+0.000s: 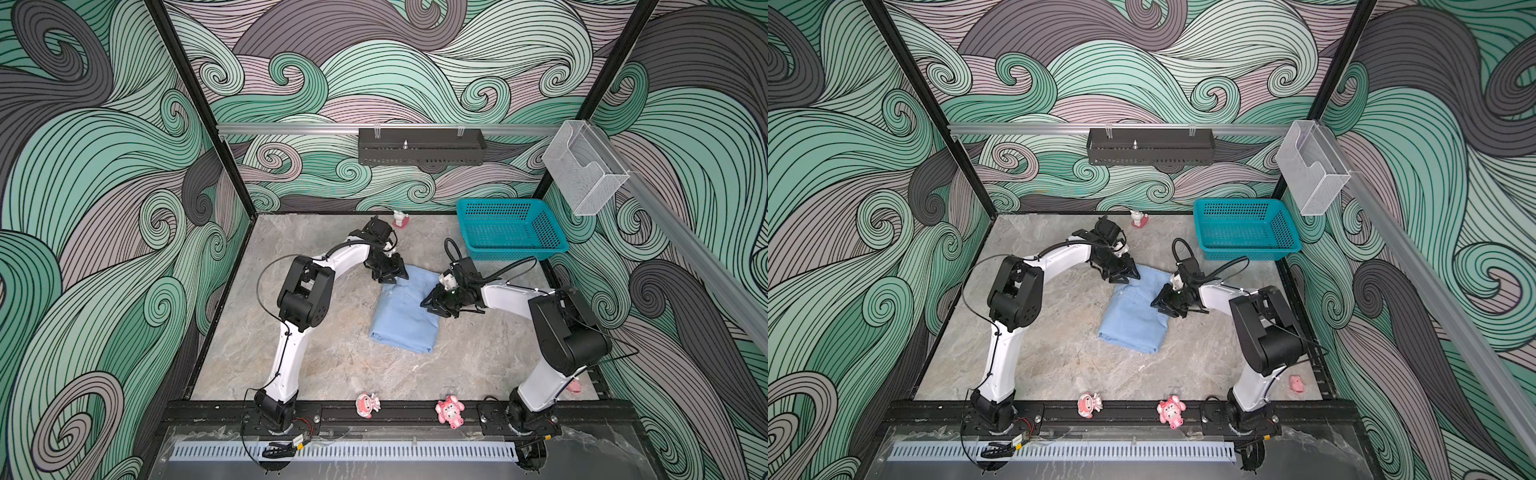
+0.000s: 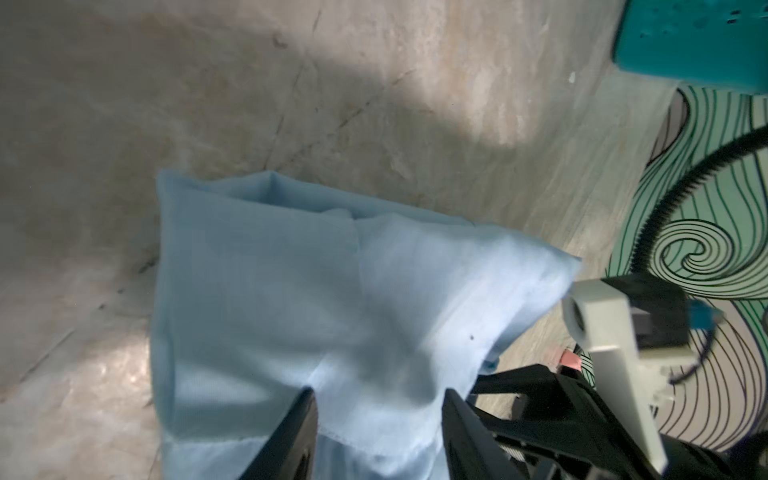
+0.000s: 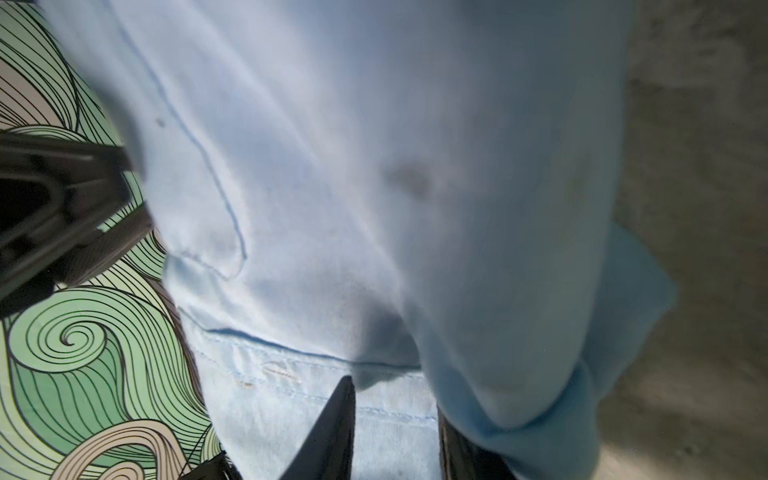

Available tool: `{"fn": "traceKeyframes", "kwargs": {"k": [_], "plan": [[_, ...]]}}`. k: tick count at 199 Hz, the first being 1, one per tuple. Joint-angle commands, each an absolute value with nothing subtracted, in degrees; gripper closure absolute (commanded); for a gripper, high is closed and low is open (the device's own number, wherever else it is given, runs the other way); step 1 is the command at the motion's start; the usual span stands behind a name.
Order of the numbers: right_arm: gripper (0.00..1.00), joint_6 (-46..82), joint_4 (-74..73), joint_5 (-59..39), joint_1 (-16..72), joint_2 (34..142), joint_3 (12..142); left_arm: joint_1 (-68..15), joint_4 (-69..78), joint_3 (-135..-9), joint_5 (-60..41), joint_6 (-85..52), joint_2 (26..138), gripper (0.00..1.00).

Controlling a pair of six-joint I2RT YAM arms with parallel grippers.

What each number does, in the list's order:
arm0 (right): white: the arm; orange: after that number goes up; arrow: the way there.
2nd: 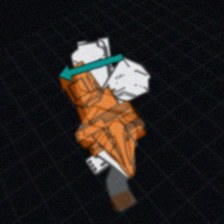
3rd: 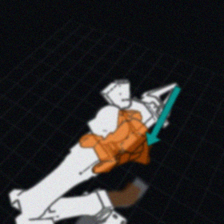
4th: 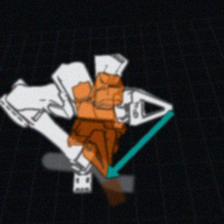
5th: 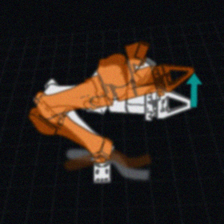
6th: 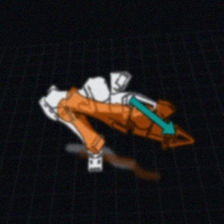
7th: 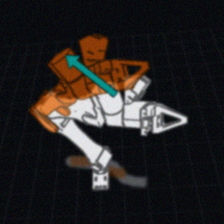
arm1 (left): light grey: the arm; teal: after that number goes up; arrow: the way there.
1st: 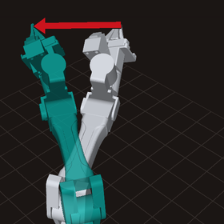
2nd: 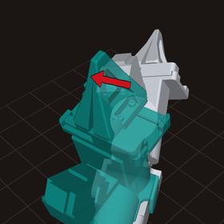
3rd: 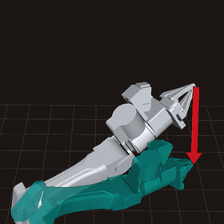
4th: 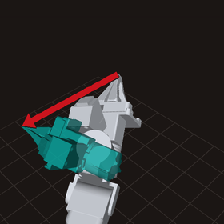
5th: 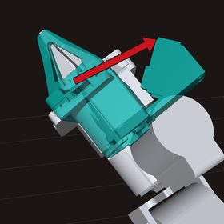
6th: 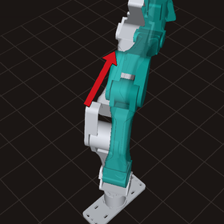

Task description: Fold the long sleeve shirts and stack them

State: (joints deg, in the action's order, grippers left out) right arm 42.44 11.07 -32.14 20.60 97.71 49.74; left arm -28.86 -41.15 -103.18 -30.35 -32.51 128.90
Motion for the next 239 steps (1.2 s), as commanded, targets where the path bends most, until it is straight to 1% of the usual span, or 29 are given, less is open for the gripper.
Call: {"fn": "traceKeyframes", "kwargs": {"k": [1, 18, 33, 48, 66, 95, 115, 140, 162, 178, 210, 239], "plan": [[0.60, 39.1, 17.7, -30.0, 20.8, 92.3, 51.2, -27.9, -48.7, -105.1, -27.9, -30.2, 130.3, 0.49], [0.56, 39.3, 20.3, -29.7, 22.1, 87.6, 51.2, -27.7, -49.2, -104.9, -27.5, -30.0, 128.3, 0.48], [0.54, 40.8, 22.0, -29.7, 23.8, 83.9, 50.3, -27.7, -48.9, -104.3, -27.7, -30.1, 124.9, 0.48], [0.56, 43.8, 20.9, -30.7, 26.2, 81.1, 48.3, -27.8, -47.8, -102.8, -29.6, -30.8, 120.6, 0.48], [0.60, 47.6, 16.3, -31.1, 29.3, 79.5, 45.2, -27.9, -46.2, -100.0, -32.3, -31.9, 116.1, 0.48], [0.68, 51.5, 9.7, -32.1, 32.6, 82.6, 41.5, -28.3, -38.7, -92.8, -38.2, -36.7, 114.1, 0.51], [0.70, 52.4, 5.7, -33.1, 33.1, 86.8, 39.9, -28.6, -33.6, -90.6, -41.6, -39.7, 116.8, 0.53], [0.72, 50.8, 6.3, -33.5, 33.0, 90.5, 38.7, -28.7, -27.9, -90.2, -46.4, -42.7, 122.2, 0.54], [0.72, 48.3, 10.0, -32.5, 32.8, 90.5, 37.9, -27.2, -31.0, -90.5, -45.6, -41.0, 126.0, 0.59], [0.72, 45.8, 13.4, -31.3, 32.5, 90.0, 38.1, -24.7, -32.0, -87.2, -42.7, -40.5, 126.4, 0.64], [0.72, 40.9, 18.5, -30.1, 31.8, 92.5, 41.6, -18.8, -31.9, -80.3, -38.5, -40.0, 123.9, 0.65], [0.72, 35.4, 23.3, -29.5, 31.7, 98.8, 49.4, -14.3, -33.4, -77.7, -35.5, -38.8, 120.5, 0.66]]}}
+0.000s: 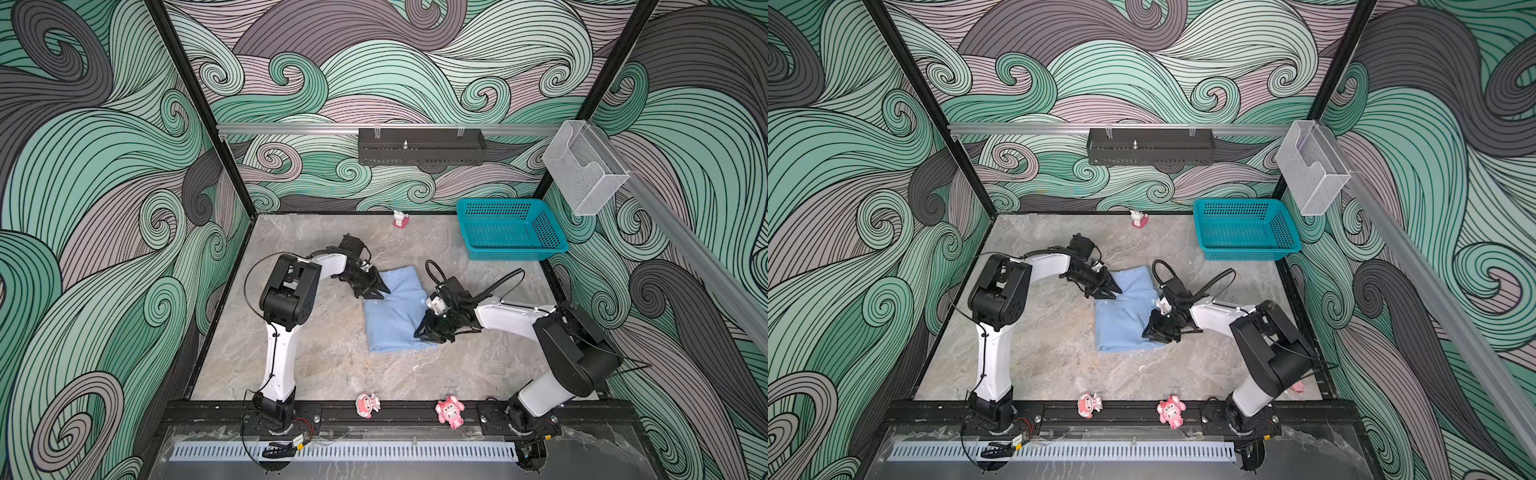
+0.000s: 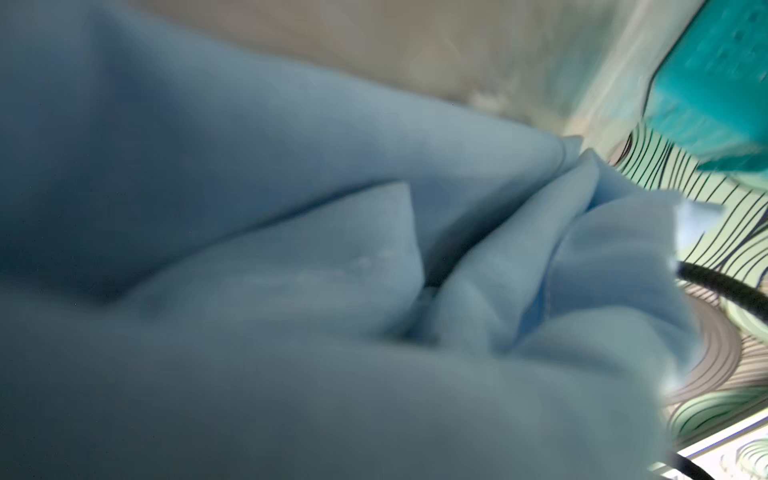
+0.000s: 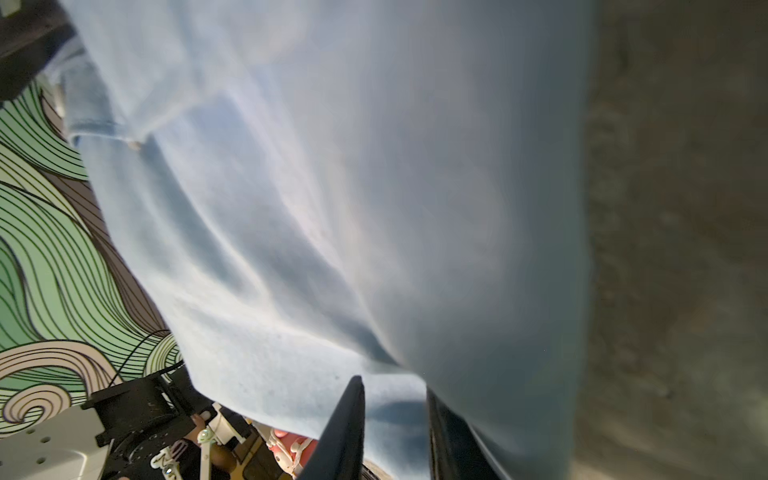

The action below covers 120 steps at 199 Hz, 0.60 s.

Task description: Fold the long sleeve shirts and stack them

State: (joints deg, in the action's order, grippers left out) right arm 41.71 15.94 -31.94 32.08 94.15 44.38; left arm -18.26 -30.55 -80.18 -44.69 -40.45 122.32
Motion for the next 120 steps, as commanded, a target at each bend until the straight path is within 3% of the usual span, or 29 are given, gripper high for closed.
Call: {"fn": "traceKeyframes", "kwargs": {"k": [1, 32, 61, 92, 120], "plan": [[0.72, 35.2, 23.5, -29.5, 31.7, 99.1, 49.7, -14.2, -33.5, -77.6, -35.4, -38.7, 120.4, 0.66], [0.72, 31.3, 27.5, -29.1, 31.3, 104.7, 60.5, -11.0, -34.8, -76.9, -35.1, -37.8, 117.2, 0.61], [0.71, 30.1, 31.1, -29.3, 32.2, 102.6, 67.6, -9.6, -33.9, -74.9, -36.9, -37.9, 111.8, 0.52], [0.68, 32.6, 31.4, -30.5, 36.5, 98.9, 70.5, -7.9, -31.4, -72.6, -39.3, -38.9, 104.4, 0.45], [0.68, 37.9, 26.0, -34.5, 42.1, 101.7, 72.4, -5.3, -30.3, -71.6, -41.3, -39.9, 103.2, 0.44]]}}
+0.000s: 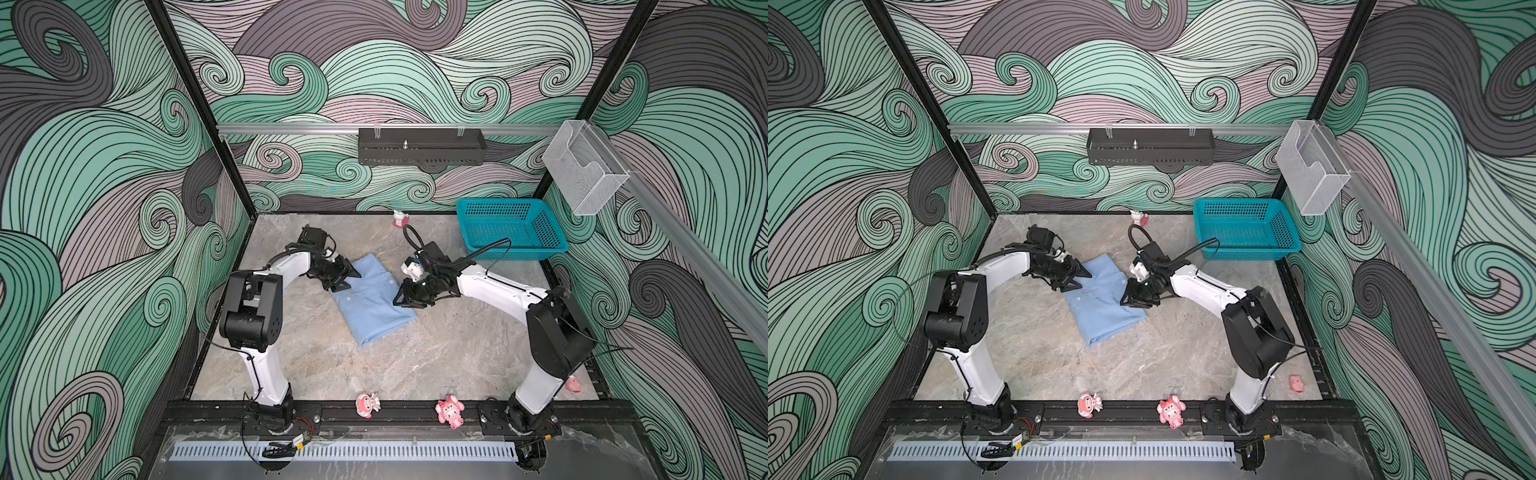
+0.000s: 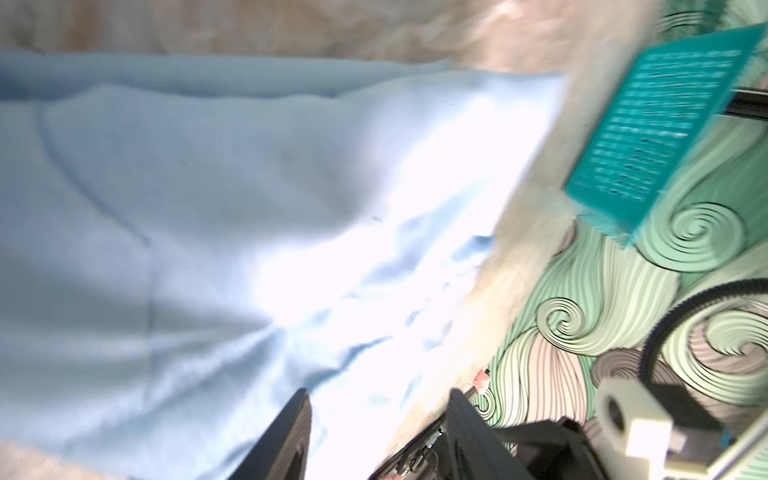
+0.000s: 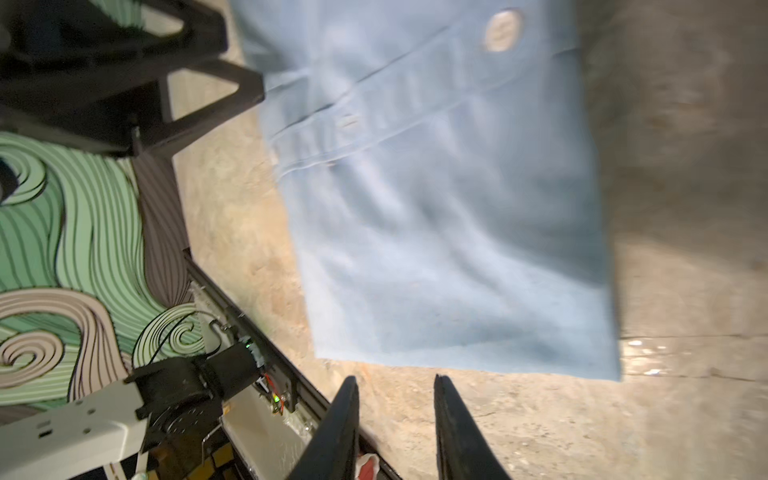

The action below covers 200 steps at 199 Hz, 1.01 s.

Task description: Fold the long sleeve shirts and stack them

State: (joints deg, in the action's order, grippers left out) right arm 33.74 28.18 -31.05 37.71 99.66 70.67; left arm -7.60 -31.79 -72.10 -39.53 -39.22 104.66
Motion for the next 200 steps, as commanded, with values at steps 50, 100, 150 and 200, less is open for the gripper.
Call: {"fn": "traceKeyframes", "kwargs": {"k": [50, 100, 150, 200], "plan": [[0.71, 43.2, 17.2, -39.8, 48.2, 113.0, 77.2, -2.0, -26.8, -71.3, -46.5, -41.0, 110.3, 0.47], [0.72, 43.1, 13.9, -38.2, 48.0, 118.7, 69.8, 0.0, -27.5, -74.3, -45.3, -41.2, 118.2, 0.53], [0.72, 40.7, 16.3, -35.0, 47.9, 116.1, 67.9, 0.4, -30.9, -79.3, -43.2, -40.9, 121.2, 0.59], [0.62, 33.5, 28.0, -24.9, 46.8, 96.8, 69.1, -1.2, -40.0, -81.7, -38.8, -31.9, 103.3, 0.38]]}}
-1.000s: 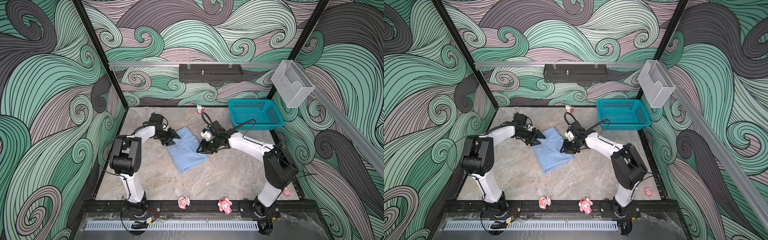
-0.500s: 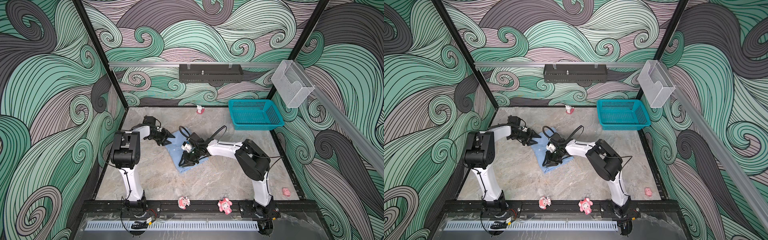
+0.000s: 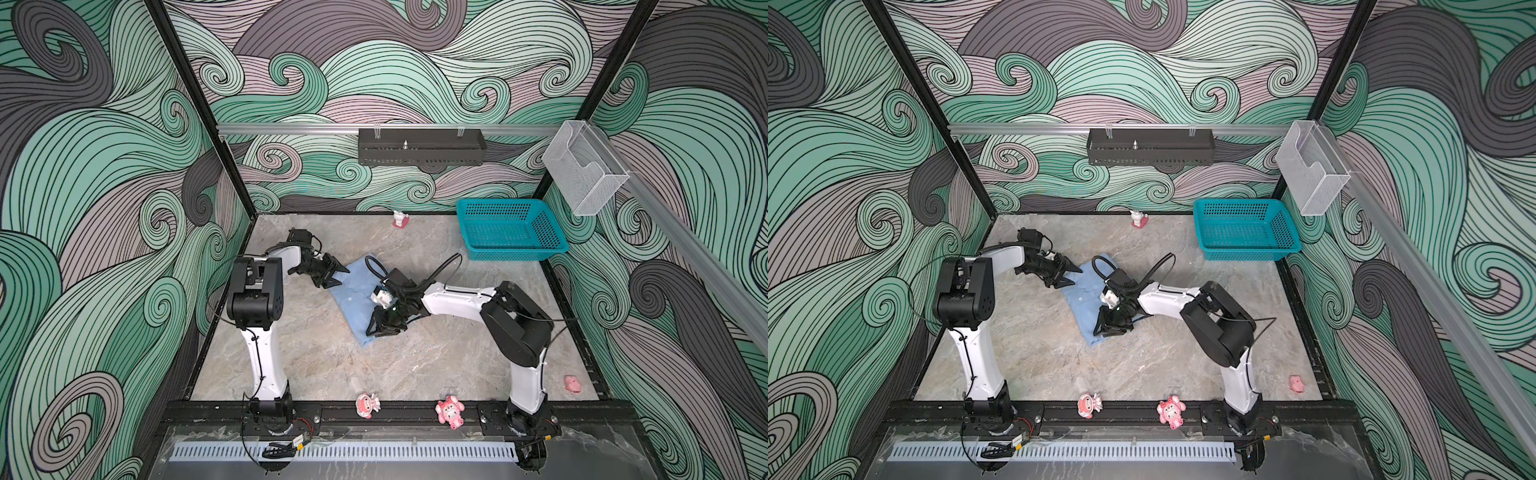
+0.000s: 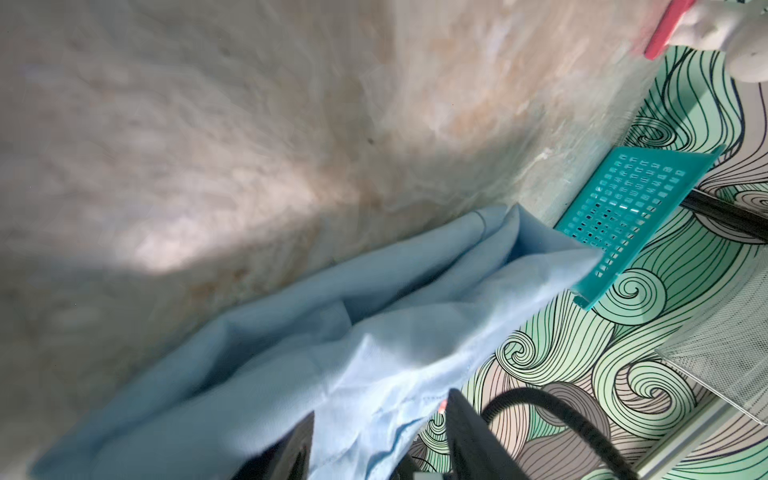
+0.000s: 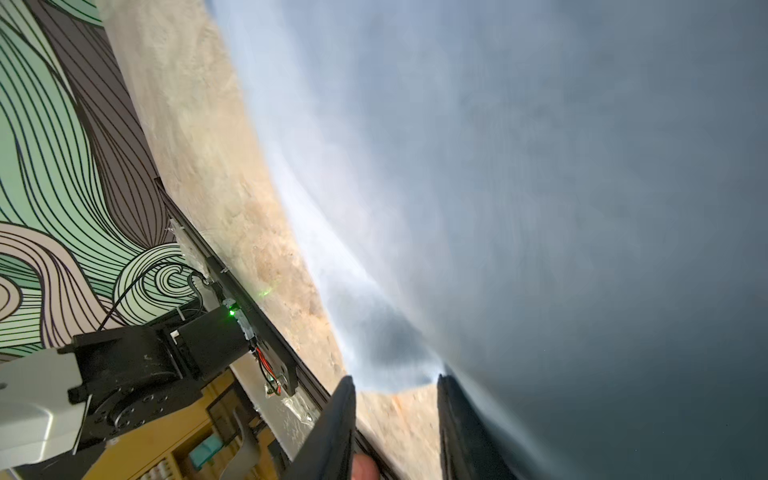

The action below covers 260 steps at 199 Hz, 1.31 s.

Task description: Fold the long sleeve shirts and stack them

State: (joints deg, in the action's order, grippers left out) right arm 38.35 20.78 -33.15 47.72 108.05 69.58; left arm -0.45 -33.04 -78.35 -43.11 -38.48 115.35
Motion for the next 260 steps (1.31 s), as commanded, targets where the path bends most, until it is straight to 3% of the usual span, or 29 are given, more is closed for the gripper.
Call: {"fn": "traceKeyframes", "kwargs": {"k": [1, 42, 62, 82, 89, 95, 125, 191, 260], "plan": [[0.62, 33.4, 28.1, -24.4, 46.7, 96.3, 68.9, -1.3, -40.3, -81.8, -38.7, -31.6, 102.9, 0.38], [0.58, 27.4, 26.1, -6.2, 44.1, 75.1, 55.6, -13.1, -52.4, -80.2, -22.9, -17.3, 88.7, 0.33], [0.61, 25.7, 24.5, 0.4, 42.3, 64.9, 48.0, -22.1, -53.1, -76.2, -15.4, -14.0, 85.6, 0.31], [0.68, 23.9, 23.7, 0.0, 40.1, 54.4, 41.9, -30.4, -52.7, -73.4, -9.9, -12.2, 86.1, 0.25], [0.71, 24.4, 23.4, 0.5, 39.5, 50.6, 39.8, -32.9, -52.7, -73.1, -8.1, -11.6, 87.1, 0.17], [0.71, 24.8, 23.2, 1.1, 38.8, 47.5, 38.1, -35.4, -52.9, -73.2, -6.4, -11.1, 88.3, 0.02], [0.71, 26.0, 25.9, 3.7, 36.6, 35.8, 33.3, -42.7, -53.7, -74.4, 0.6, -8.4, 96.2, 0.01], [0.73, 26.8, 30.8, 3.7, 35.9, 27.3, 30.5, -46.8, -54.4, -80.1, 9.4, 0.5, 108.4, 0.01], [0.72, 26.1, 31.4, 4.6, 35.8, 26.5, 29.9, -46.0, -56.1, -84.0, 6.6, 5.9, 117.5, 0.02]]}}
